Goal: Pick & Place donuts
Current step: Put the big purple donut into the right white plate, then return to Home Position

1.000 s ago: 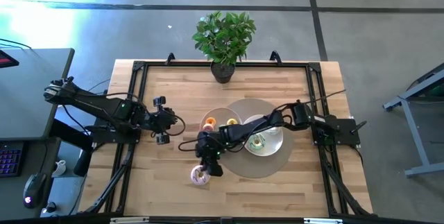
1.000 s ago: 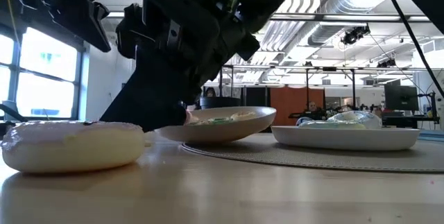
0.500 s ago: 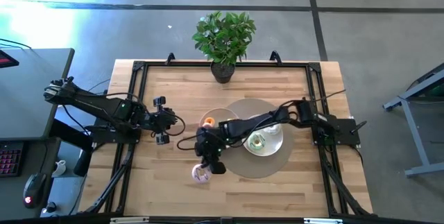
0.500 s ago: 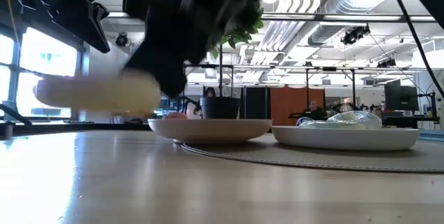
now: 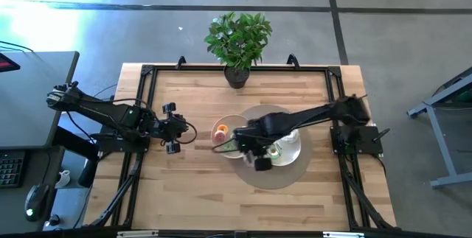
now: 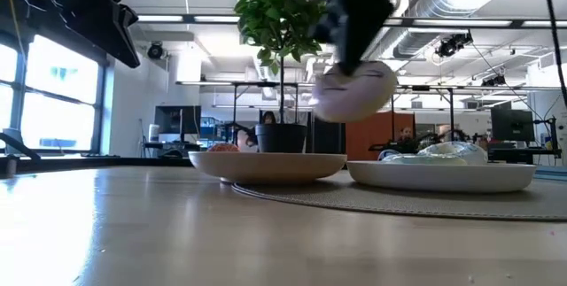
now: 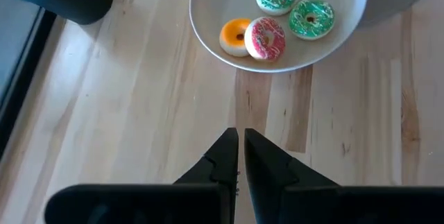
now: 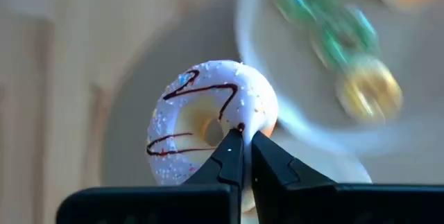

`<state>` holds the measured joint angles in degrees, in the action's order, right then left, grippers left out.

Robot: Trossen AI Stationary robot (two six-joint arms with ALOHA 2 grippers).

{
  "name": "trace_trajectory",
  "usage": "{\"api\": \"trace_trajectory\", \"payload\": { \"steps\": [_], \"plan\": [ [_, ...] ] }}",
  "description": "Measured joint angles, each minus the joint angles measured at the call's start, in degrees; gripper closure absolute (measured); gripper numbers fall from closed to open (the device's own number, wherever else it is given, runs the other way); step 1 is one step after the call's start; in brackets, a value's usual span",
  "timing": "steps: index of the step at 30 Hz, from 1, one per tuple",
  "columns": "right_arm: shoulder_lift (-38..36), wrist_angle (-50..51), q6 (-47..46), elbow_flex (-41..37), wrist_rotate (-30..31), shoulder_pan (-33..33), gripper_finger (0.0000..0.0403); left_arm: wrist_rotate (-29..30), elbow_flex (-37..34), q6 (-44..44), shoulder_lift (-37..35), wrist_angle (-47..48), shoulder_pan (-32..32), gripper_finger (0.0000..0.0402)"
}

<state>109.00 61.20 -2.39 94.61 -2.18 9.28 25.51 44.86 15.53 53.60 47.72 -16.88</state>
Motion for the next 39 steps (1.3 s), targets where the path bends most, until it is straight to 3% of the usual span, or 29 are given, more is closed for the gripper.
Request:
{"api": "trace_trajectory", "payload": {
  "steps": [6,12,16,21,25,31,39],
  "plan": [
    [-12.29,-0.54,-10.12,-13.75,5.29,-0.09,0.0390,-1.43,0.00,0.37,0.00,0.17,0.00,0.0381],
    [-26.01,-15.49,-16.29,-32.18,12.14,-2.55,0.0395,-1.39,0.00,0.33,0.00,-0.12,0.00,0.0381],
    [-31.17,-26.91,-20.15,-43.60,12.16,-6.48,0.0388,-1.38,0.00,0.20,0.00,-0.84,0.00,0.0381],
    [-32.19,-37.69,-17.50,-53.69,7.17,-11.42,0.0390,-0.66,0.00,0.20,0.00,-2.05,0.00,0.0381],
    [-32.28,-41.86,-16.75,-56.52,6.67,-13.45,0.0374,-0.69,0.00,-0.15,0.00,-1.06,0.00,0.0381],
    [-32.28,-42.98,-12.10,-56.51,4.67,-13.84,0.0316,-0.93,0.00,-0.07,0.00,-0.72,0.00,0.0381],
    [-32.28,-37.81,-12.52,-50.18,2.38,-13.81,0.0262,-0.93,0.00,-0.02,0.00,-1.05,0.00,0.0381]
  ]
}}
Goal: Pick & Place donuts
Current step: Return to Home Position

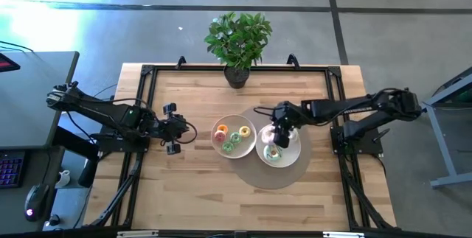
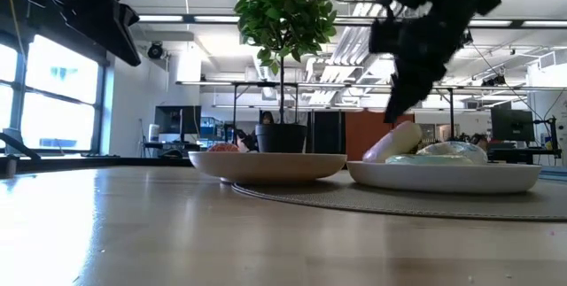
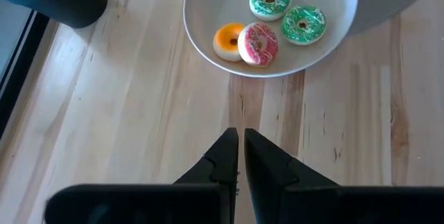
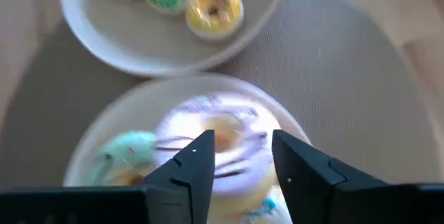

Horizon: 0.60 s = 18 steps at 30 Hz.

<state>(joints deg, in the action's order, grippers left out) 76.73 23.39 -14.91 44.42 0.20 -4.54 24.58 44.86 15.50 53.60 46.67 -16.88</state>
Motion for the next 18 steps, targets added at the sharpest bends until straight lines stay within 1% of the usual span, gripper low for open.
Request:
{"api": "trace_trajectory", "payload": {
  "steps": [3,7,10,14,16,18],
  "plan": [
    [0.00,4.66,1.15,5.01,-0.09,0.02,0.0259,0.02,0.00,0.23,0.00,-0.13,0.00,0.0381],
    [0.00,12.46,3.09,12.77,-0.15,0.02,0.0258,0.84,0.00,2.81,-0.03,0.16,0.00,0.0381],
    [0.00,18.94,3.67,18.43,-0.63,0.28,0.0258,1.69,0.00,4.11,-1.98,1.94,0.00,0.0381],
    [-1.80,25.04,7.15,24.13,0.49,1.44,0.0258,6.81,0.00,8.28,-7.62,4.83,-0.02,0.0381],
    [-4.21,24.77,10.01,24.54,1.53,2.31,0.0258,8.63,0.00,10.37,-11.85,6.53,-0.02,0.0381],
    [-7.36,23.45,11.65,23.59,2.52,3.13,0.0258,8.30,0.00,11.77,-16.95,8.83,0.00,0.0381]
  ]
}}
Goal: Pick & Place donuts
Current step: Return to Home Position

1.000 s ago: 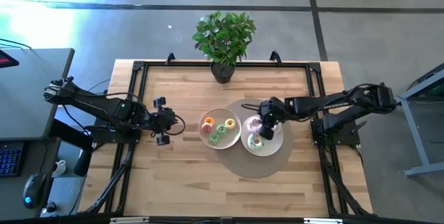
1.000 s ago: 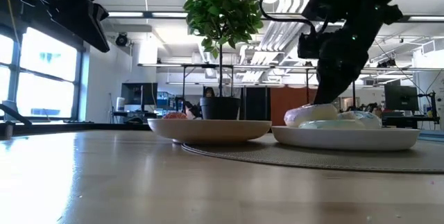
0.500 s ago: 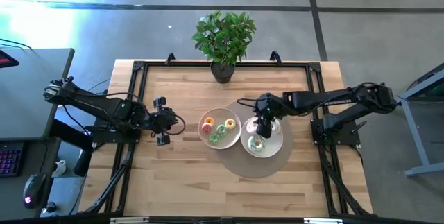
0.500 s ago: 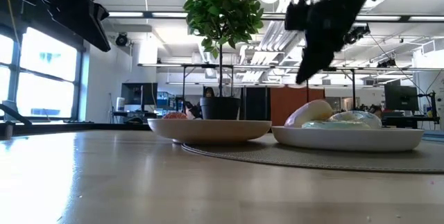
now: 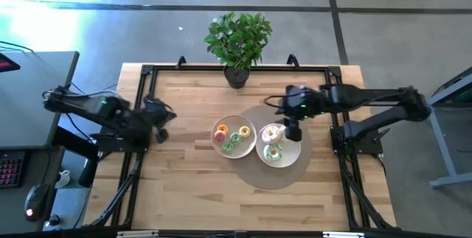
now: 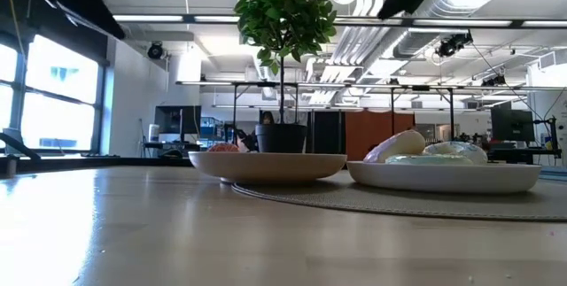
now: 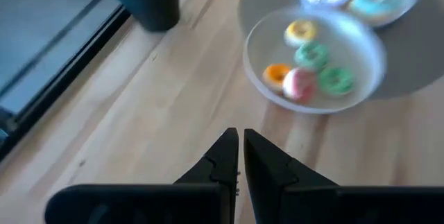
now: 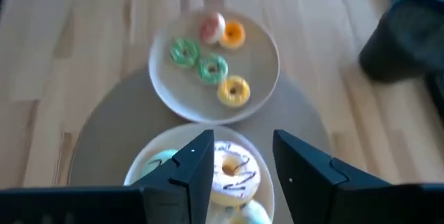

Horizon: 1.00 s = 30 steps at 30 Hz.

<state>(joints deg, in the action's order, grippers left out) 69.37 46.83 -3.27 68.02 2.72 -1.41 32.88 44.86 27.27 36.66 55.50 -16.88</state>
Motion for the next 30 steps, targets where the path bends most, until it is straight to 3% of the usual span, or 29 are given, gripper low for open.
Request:
{"api": "trace_trajectory", "payload": {
  "steps": [3,6,10,16,22,25,30],
  "plan": [
    [-6.03,-5.45,1.11,-4.76,0.09,0.96,0.0258,-2.56,-0.07,-0.27,-7.57,0.55,0.00,0.0381],
    [-13.08,-18.49,3.43,-13.73,-2.24,1.64,0.0258,-4.34,-2.12,-4.07,-15.01,-2.38,-0.01,0.0381],
    [-22.24,-34.75,6.23,-27.43,-7.98,1.86,0.0258,-4.76,-8.06,-9.20,-23.93,-12.53,0.00,0.0381],
    [-34.27,-55.91,9.89,-44.22,-8.94,0.99,0.0258,-5.08,-18.63,-17.22,-32.13,-26.72,0.00,0.0381],
    [-46.99,-58.44,7.66,-52.73,-9.08,-1.15,0.0258,-3.37,-25.00,-18.13,-33.78,-35.77,0.01,0.0381],
    [-53.14,-58.54,5.34,-55.27,-9.95,-1.69,0.0258,0.17,-25.09,-15.04,-33.84,-36.03,0.03,0.0381],
    [-60.82,-56.70,7.42,-58.40,-10.85,-1.69,0.0258,-0.63,-25.85,-14.08,-33.75,-37.03,0.02,0.0381]
  ]
}}
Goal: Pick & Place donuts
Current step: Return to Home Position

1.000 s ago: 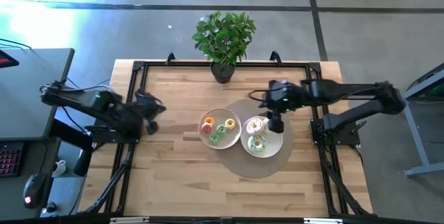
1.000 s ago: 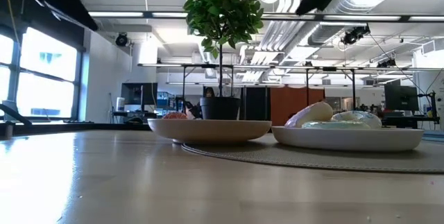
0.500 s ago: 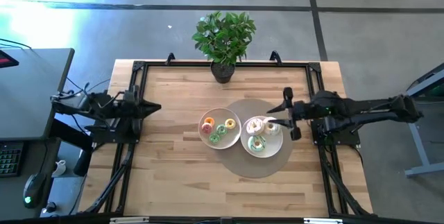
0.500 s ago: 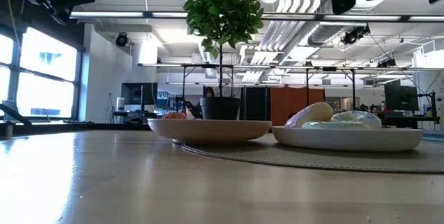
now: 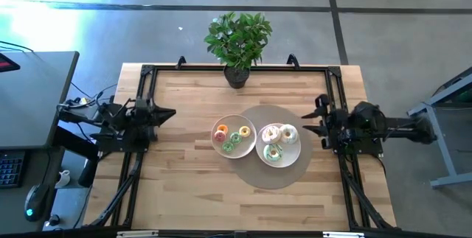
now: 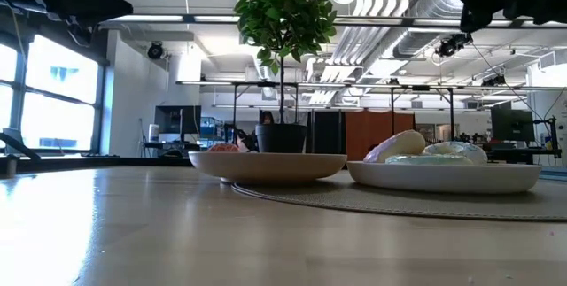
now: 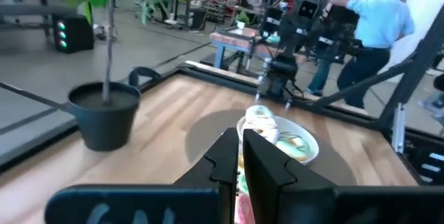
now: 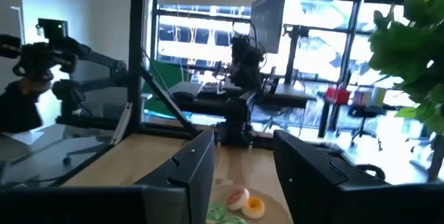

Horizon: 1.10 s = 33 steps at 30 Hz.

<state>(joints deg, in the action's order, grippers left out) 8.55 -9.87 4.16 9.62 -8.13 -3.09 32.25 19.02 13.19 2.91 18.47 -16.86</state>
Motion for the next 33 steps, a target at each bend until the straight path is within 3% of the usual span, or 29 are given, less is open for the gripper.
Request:
{"api": "trace_trajectory", "payload": {
  "steps": [6,16,19,24,27,33],
  "plan": [
    [-5.30,1.37,0.86,-2.45,0.30,0.00,0.0258,-2.14,-6.51,1.47,0.08,-5.48,0.00,0.0381],
    [-6.04,2.20,0.37,-5.06,0.99,0.00,0.0258,-1.89,-11.42,3.15,0.10,-5.76,0.02,0.0381],
    [-6.05,2.42,-0.26,-5.06,1.17,0.00,0.0258,-2.62,-13.51,-0.21,0.10,-9.87,0.02,0.0381],
    [-6.02,5.83,-0.71,-5.02,1.15,0.00,0.0258,-9.76,-17.37,-6.85,0.47,-21.33,0.00,0.0381],
    [-6.02,7.44,-0.64,-5.02,1.15,0.02,0.0258,-12.10,-17.50,-9.74,0.73,-21.52,0.00,0.0381],
    [-5.92,9.63,-2.64,-5.02,1.13,0.00,0.0258,-11.39,-17.47,-9.97,0.72,-20.70,0.00,0.0381]
  ]
}}
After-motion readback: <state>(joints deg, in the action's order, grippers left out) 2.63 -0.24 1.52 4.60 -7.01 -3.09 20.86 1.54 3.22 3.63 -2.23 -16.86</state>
